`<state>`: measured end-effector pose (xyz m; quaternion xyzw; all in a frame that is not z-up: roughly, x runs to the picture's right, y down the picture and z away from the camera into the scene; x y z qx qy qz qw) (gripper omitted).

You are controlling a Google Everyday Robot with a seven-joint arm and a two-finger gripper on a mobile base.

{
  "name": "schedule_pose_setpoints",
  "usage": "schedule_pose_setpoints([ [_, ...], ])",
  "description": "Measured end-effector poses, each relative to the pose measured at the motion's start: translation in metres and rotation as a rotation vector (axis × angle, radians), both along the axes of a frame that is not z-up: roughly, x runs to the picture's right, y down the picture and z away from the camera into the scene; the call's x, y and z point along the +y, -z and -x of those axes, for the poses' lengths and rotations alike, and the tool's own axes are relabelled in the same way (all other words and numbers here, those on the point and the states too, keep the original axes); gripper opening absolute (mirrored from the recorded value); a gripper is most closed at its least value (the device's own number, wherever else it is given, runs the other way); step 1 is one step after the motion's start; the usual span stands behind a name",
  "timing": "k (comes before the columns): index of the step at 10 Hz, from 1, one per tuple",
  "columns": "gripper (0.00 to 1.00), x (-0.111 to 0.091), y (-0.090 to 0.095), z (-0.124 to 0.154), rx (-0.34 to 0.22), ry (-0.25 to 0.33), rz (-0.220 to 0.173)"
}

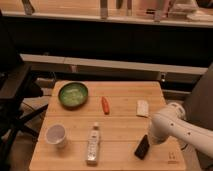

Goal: Push the eraser across the table

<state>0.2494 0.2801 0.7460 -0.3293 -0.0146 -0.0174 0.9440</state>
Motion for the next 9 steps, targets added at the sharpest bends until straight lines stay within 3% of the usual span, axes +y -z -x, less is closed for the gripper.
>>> schedule_pose_setpoints([
  [9,0.0,0.01,-0.013,0.014,0.006,-0.01,0.027],
])
